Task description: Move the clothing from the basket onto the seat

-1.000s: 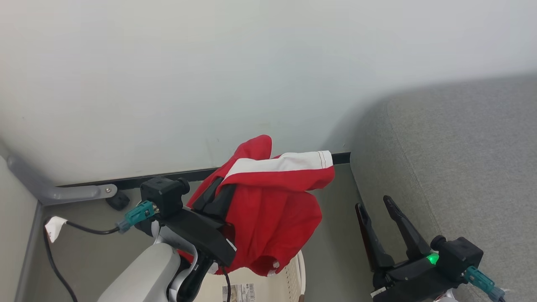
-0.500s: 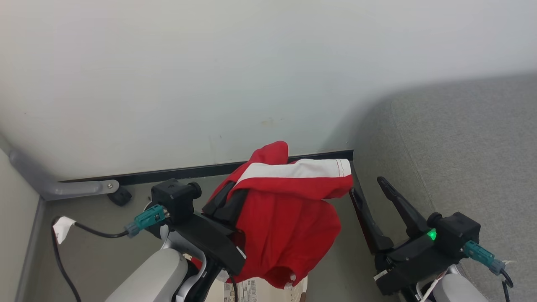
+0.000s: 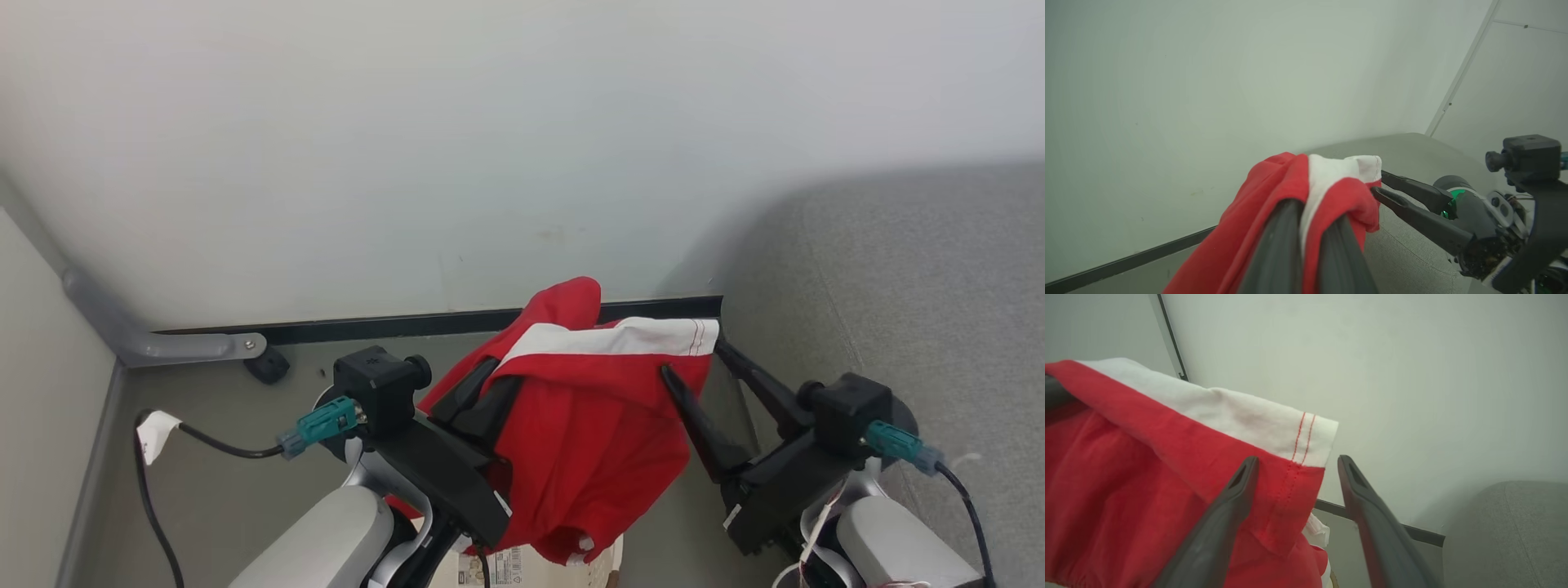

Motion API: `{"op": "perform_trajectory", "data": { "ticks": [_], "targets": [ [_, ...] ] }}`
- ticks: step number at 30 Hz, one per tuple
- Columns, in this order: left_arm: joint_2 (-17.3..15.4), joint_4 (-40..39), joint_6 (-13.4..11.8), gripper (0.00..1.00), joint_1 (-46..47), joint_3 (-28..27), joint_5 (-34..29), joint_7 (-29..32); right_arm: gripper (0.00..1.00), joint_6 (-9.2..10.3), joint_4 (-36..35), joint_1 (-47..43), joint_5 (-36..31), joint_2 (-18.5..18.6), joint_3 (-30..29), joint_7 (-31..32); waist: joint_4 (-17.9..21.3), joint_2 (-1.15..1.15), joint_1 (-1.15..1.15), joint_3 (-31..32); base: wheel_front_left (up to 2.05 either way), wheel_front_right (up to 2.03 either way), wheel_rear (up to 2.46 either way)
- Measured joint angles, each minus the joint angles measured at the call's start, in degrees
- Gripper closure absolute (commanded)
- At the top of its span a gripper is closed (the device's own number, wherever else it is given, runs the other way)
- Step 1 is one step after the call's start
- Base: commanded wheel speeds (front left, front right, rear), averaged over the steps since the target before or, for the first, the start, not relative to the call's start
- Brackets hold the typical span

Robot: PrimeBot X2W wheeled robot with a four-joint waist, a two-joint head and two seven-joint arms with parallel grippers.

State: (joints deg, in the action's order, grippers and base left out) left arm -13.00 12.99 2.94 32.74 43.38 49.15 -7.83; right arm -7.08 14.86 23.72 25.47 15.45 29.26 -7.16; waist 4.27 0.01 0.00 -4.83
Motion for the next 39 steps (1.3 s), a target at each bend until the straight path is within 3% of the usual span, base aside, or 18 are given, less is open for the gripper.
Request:
{"op": "perform_trajectory", "data": {
  "ticks": [11, 22, 32, 33, 34, 39],
  "targets": [
    [1.0, -0.6, -0.3, 1.0, 0.2, 1.5, -0.3, 1.3, 0.0, 0.0, 5.0, 6.4, 5.6, 2.0, 11.9, 3.2, -2.9, 0.0, 0.0, 0.4, 0.0, 0.0, 0.0],
    [1.9, -0.7, -0.4, 1.0, 0.3, 2.7, -0.3, 2.8, 0.0, 0.0, 10.7, 13.8, 14.7, 0.7, 21.4, 6.1, -5.5, 0.0, 0.0, 1.3, 0.0, 0.0, 0.0],
    [1.4, -0.8, -0.5, 1.0, 0.3, 2.8, -0.3, 3.3, 0.0, 0.0, 14.4, 19.3, 18.4, -1.2, 28.9, 7.9, -6.4, 0.0, 0.0, 1.5, 0.0, 0.0, 0.0],
    [1.4, -0.8, -0.6, 1.0, 0.3, 2.8, -0.3, 3.5, 0.55, 0.0, 14.7, 19.5, 18.8, -1.3, 29.4, 7.8, -6.4, 0.0, 0.0, 1.4, 0.0, 0.0, 0.0],
    [1.3, -0.8, -0.7, 1.0, 0.3, 2.7, -0.3, 3.5, 1.0, 0.0, 14.9, 19.6, 19.1, -1.2, 29.9, 7.8, -6.4, 0.0, 0.0, 1.4, 0.0, 0.0, 0.0],
    [0.4, -0.8, -1.2, 1.0, 0.3, 2.2, -0.3, 3.6, 1.0, 0.0, 15.2, 20.5, 21.0, -1.3, 32.2, 7.4, -6.1, 0.0, 0.0, 1.3, 0.0, 0.0, 0.0]
  ]
}}
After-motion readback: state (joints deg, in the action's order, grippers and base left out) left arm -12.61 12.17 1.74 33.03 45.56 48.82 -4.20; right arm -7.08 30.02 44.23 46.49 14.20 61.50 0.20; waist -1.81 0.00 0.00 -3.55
